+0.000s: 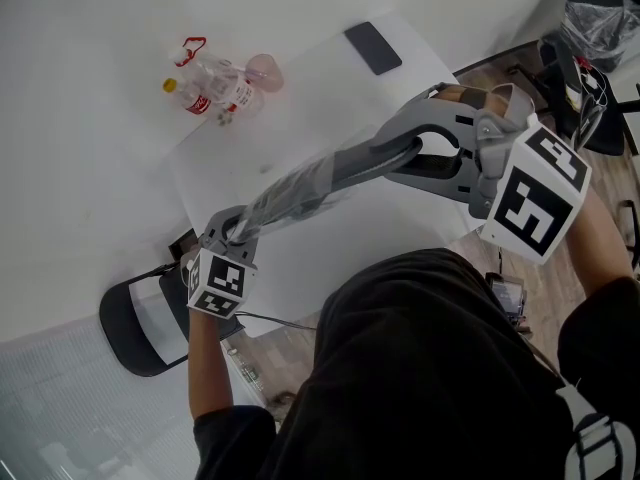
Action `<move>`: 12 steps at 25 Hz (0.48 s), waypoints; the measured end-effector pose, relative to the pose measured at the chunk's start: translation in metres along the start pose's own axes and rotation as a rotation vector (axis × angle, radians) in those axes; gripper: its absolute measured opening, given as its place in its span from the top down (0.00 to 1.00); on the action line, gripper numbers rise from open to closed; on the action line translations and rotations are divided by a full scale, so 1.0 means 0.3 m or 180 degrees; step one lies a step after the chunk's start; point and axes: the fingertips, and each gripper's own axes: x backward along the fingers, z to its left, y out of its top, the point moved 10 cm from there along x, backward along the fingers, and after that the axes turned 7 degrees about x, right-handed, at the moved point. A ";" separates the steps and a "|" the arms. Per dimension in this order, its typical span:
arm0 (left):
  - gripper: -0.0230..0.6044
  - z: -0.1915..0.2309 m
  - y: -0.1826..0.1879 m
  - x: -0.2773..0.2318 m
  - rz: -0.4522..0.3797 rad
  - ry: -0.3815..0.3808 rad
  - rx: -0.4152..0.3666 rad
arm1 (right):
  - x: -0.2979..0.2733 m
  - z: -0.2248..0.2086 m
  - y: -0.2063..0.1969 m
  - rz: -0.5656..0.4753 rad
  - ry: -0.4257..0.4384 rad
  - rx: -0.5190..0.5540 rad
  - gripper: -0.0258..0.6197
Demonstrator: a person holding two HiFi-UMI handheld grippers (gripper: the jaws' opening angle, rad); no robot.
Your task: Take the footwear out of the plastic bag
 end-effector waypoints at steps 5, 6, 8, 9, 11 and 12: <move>0.93 -0.002 -0.005 0.002 0.0008 -0.0009 0.0030 | 0.000 -0.001 -0.001 -0.0028 0.0001 0.0006 0.83; 0.93 -0.003 -0.006 0.003 0.0012 -0.0009 0.0035 | 0.000 -0.001 -0.002 -0.0035 0.0000 0.0005 0.83; 0.93 -0.003 -0.011 0.005 0.0020 -0.0007 0.0047 | 0.000 0.000 -0.003 -0.0046 -0.0003 0.0002 0.83; 0.93 -0.003 -0.016 0.005 0.0026 -0.0007 0.0056 | 0.000 0.001 -0.004 -0.0050 -0.0003 0.0001 0.83; 0.93 -0.003 -0.028 0.006 0.0037 -0.0008 0.0078 | -0.001 0.002 -0.005 -0.0056 0.0004 -0.0004 0.83; 0.93 -0.002 -0.034 0.007 0.0043 -0.0009 0.0091 | -0.001 0.001 -0.005 -0.0059 0.0011 -0.0006 0.83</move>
